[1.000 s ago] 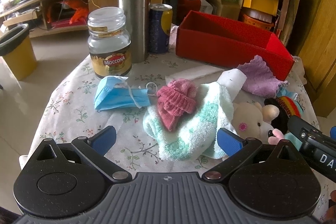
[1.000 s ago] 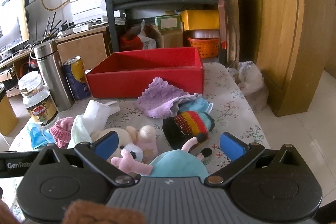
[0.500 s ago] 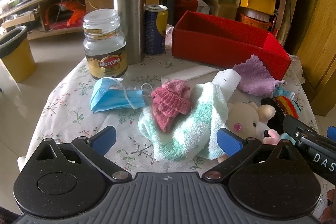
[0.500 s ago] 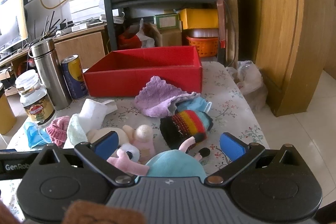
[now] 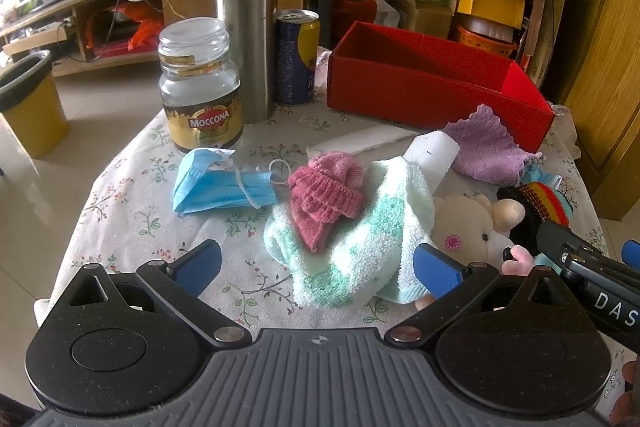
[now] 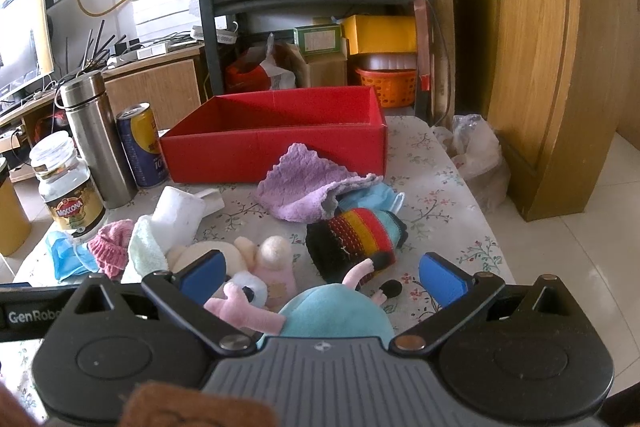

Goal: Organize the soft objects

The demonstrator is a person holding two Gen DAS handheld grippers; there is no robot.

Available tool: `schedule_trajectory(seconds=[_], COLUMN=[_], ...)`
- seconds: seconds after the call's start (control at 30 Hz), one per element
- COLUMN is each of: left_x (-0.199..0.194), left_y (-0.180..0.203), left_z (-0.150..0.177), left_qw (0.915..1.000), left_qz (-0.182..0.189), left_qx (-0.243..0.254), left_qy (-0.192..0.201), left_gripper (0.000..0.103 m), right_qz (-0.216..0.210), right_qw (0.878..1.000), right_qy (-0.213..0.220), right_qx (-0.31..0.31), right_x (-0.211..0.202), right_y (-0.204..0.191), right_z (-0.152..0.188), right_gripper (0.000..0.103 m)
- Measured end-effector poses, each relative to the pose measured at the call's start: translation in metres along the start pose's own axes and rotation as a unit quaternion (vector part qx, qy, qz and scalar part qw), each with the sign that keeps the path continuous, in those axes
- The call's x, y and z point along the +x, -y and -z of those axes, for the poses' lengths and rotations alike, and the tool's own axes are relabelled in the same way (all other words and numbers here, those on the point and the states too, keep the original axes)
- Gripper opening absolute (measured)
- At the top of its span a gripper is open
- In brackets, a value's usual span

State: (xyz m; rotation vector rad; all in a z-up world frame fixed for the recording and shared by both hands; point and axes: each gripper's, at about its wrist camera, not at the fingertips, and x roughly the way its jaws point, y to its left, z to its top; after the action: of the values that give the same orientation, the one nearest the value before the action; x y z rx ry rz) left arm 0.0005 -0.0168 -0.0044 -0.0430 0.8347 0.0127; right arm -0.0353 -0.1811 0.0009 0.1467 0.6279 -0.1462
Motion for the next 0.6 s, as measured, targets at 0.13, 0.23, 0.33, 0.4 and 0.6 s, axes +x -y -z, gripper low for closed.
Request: schedule_trajectory(seconds=[0.13,0.23,0.33,0.4,0.6], left_x=[0.0,0.0,-0.0001,-0.0005,-0.002], left_y=[-0.0001,-0.0003,-0.0007,-0.0004,0.0004], left_z=[0.0,0.0001,0.0004,0.0004,-0.0001], left_qw=[1.0,1.0,1.0,1.0,1.0], left_qz=[0.0,0.0,-0.002,-0.003,0.0], left_qx=[0.0,0.0,0.002,0.003,0.005], left_qy=[0.0,0.0,0.002,0.003,0.005], left_gripper=[0.098,0.098,0.098,0.098,0.098], right_qz=[-0.001,-0.001,-0.001,-0.001,0.0], right_qw=[1.0,1.0,1.0,1.0,1.0], right_qy=[-0.001,-0.001,-0.002,-0.002,-0.001], right_qx=[0.001,0.002,0.002,0.002,0.003], right_x=[0.0003,0.0003,0.0004,0.0003,-0.0005], right_y=[-0.0003,0.0001,0.0,0.0002,0.0008], right_z=[0.0008,0.0006,0.0009,0.001,0.0014], right_gripper=[0.079,0.079,0.079,0.079,0.079])
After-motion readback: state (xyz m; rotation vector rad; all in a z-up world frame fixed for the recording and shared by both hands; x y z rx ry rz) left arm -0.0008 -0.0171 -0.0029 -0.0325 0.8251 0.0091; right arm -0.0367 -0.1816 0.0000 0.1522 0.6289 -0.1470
